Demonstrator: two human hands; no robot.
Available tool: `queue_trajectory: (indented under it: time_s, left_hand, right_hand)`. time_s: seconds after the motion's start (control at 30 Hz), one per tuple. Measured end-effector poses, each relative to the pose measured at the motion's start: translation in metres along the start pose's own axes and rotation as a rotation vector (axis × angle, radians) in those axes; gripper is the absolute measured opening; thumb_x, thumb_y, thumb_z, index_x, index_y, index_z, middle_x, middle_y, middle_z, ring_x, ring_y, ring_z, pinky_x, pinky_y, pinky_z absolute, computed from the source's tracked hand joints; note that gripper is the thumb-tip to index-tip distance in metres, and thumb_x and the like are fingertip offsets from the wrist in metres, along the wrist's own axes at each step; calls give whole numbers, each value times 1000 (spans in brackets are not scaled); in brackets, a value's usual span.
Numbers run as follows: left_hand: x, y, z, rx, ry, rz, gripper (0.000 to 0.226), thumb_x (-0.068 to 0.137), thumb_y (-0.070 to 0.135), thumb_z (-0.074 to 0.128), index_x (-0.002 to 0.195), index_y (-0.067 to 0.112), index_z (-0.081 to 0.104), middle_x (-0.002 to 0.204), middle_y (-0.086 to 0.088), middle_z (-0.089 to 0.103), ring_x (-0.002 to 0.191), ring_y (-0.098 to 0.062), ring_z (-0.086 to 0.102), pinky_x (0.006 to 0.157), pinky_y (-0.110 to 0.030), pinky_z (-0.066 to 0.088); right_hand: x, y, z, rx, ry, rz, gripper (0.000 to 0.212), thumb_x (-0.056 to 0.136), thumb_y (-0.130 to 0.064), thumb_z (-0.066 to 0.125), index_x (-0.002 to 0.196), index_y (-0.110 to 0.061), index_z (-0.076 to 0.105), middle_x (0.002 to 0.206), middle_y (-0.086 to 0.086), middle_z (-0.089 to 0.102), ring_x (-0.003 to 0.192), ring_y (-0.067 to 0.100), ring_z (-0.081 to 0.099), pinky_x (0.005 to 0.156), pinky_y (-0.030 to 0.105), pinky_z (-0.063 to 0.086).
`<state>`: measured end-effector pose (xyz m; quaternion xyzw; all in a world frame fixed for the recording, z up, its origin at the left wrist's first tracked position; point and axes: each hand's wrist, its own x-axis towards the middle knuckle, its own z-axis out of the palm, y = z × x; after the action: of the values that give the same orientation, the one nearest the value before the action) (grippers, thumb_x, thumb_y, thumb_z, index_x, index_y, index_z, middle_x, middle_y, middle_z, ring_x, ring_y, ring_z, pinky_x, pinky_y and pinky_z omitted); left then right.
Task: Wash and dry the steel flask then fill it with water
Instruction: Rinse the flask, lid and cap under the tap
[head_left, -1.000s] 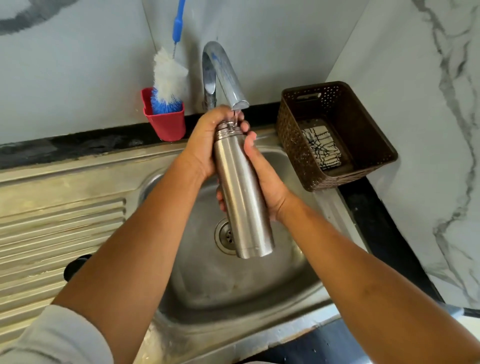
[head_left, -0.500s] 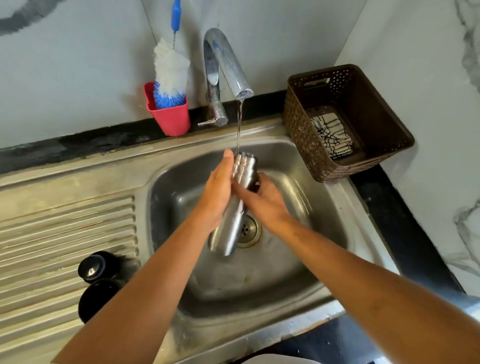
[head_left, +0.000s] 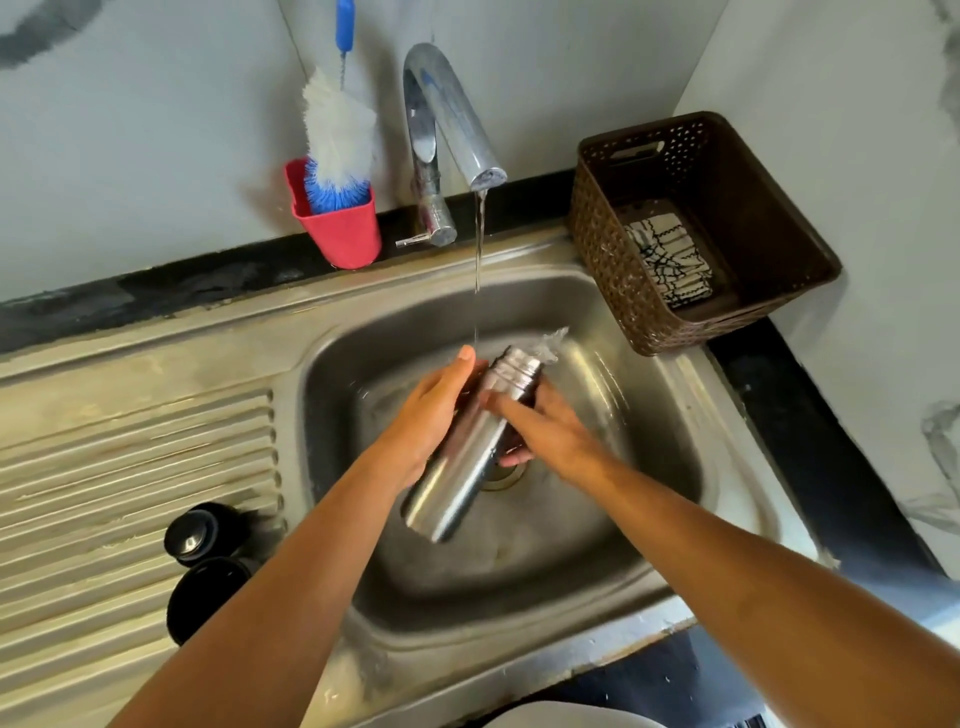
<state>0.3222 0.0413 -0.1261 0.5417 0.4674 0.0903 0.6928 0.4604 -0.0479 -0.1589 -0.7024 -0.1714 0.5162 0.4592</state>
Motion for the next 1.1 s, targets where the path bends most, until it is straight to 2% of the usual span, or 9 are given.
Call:
queue_trajectory:
  time_s: [0.13, 0.23, 0.37, 0.47, 0.6, 0.77, 0.87, 0.97, 1.1]
  left_hand:
    - [-4, 0, 0, 69, -32, 6, 50, 104, 63, 40, 131, 32, 70, 127, 15, 70, 110, 4, 64, 79, -10, 44]
    - [-3, -1, 2, 61, -76, -28, 49, 103, 64, 41, 130, 34, 70, 122, 13, 74, 109, -2, 69, 87, -18, 50]
    - [-2, 0, 3, 144, -71, -20, 50, 101, 67, 42, 126, 36, 72, 122, 14, 72, 106, 0, 68, 88, -17, 50]
    - [-3, -1, 2, 155, -112, -60, 48, 100, 68, 45, 125, 37, 71, 116, 11, 75, 106, -6, 70, 97, -26, 51]
    - [-10, 0, -2, 223, -168, -85, 41, 101, 64, 46, 129, 42, 66, 117, 18, 71, 98, 3, 68, 82, -14, 48]
    - [-9, 1, -12, 153, -255, -124, 53, 94, 58, 62, 145, 47, 54, 135, 13, 66, 119, -8, 65, 109, -33, 48]
    - [-10, 3, -22, -96, -303, -57, 56, 89, 43, 71, 144, 37, 60, 141, 10, 65, 127, -14, 63, 109, -38, 51]
    - [-14, 10, -22, -213, -347, 129, 60, 88, 19, 73, 145, 25, 59, 122, 10, 70, 111, -8, 66, 93, -27, 55]
    - [-6, 21, -1, -133, -114, 408, 55, 87, 26, 75, 139, 17, 60, 128, -4, 71, 121, -17, 64, 101, -29, 51]
  right_hand:
    - [2, 2, -10, 177, 155, 87, 45, 94, -37, 76, 130, -20, 55, 119, 12, 72, 96, 28, 76, 67, 44, 66]
    - [1, 5, -11, 54, -8, 96, 49, 93, -40, 75, 134, -22, 54, 119, 10, 71, 100, 27, 74, 71, 46, 66]
    - [3, 3, -15, 156, 151, 129, 43, 95, -42, 73, 127, -20, 55, 111, 8, 71, 93, 29, 76, 69, 46, 66]
    - [1, 5, -11, 6, -44, 139, 40, 93, -41, 75, 125, -25, 57, 115, 11, 72, 96, 30, 76, 67, 42, 66]
    - [7, 3, -17, 130, 124, 214, 48, 90, -48, 76, 124, -19, 57, 116, 15, 71, 94, 32, 76, 65, 44, 66]
    - [15, -5, -16, 104, 3, 305, 61, 89, -62, 68, 121, -10, 65, 97, 15, 75, 74, 25, 77, 60, 39, 62]
    - [24, -12, -23, 238, 103, 419, 67, 86, -70, 65, 115, -9, 67, 81, 14, 77, 67, 26, 76, 61, 39, 60]
    - [24, -17, -20, 370, 97, 501, 66, 89, -69, 63, 112, -7, 67, 76, 13, 75, 61, 24, 73, 56, 34, 61]
    - [22, -31, -1, 459, 13, 575, 76, 93, -78, 47, 111, -7, 66, 75, 11, 66, 49, 18, 64, 44, 27, 57]
